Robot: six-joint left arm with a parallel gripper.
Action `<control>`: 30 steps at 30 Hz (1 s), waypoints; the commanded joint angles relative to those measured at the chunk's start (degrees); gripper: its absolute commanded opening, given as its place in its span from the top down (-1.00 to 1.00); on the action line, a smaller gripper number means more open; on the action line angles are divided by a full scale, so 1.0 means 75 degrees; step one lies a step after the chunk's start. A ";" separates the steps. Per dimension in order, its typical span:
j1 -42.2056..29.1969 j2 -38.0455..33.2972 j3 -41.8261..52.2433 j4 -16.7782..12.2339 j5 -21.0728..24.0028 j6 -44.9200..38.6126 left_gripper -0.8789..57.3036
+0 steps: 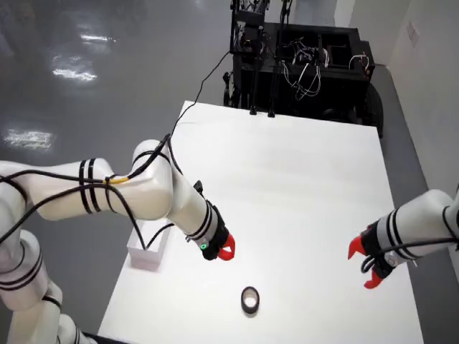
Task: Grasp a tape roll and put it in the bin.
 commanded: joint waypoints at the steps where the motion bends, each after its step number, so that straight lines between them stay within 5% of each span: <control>1: -0.0351 0.1629 -0.0973 0.0035 -0.0820 -0.1653 0.99; 14: -0.0328 0.1629 -0.0973 0.0058 -0.0879 -0.1782 0.98; 17: -0.0246 0.1676 -0.0879 0.0305 -0.1066 -0.2333 0.97; 30: 0.0270 0.2625 -0.0328 0.0398 -0.1301 -0.4934 0.31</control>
